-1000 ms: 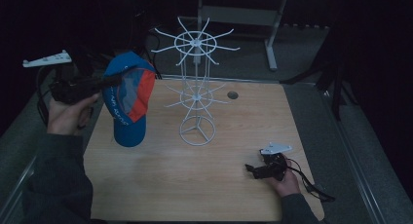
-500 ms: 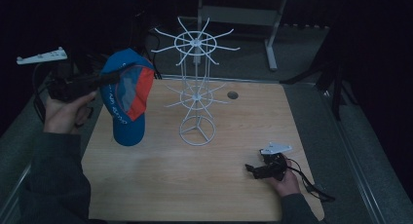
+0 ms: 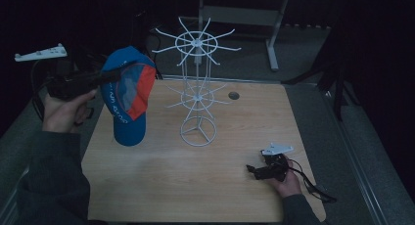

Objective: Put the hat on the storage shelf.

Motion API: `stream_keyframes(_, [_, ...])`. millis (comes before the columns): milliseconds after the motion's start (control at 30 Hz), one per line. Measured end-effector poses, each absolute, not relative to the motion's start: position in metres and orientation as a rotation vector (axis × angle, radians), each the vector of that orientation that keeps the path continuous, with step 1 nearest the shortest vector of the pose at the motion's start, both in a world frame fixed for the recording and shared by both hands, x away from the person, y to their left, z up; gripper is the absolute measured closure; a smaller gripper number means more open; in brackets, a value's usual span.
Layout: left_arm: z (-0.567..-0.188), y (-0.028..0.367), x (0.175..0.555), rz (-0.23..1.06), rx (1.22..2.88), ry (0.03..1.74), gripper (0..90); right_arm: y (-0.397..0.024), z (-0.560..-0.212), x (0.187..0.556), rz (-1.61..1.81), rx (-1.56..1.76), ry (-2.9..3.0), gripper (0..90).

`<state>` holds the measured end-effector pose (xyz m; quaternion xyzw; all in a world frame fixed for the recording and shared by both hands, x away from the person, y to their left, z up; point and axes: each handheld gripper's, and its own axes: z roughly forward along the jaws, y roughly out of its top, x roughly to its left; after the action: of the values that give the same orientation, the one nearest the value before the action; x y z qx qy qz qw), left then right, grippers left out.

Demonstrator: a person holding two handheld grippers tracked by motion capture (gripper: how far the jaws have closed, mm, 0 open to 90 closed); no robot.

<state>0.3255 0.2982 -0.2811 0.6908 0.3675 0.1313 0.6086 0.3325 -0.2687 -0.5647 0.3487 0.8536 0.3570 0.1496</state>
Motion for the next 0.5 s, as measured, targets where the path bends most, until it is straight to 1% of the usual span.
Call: stream_keyframes(500, [-0.2772, 0.2981, 0.3177, 0.296, 1.536, 0.802, 88.9, -0.2687, -0.5647, 0.3325, 1.026, 1.002, 2.453, 10.7])
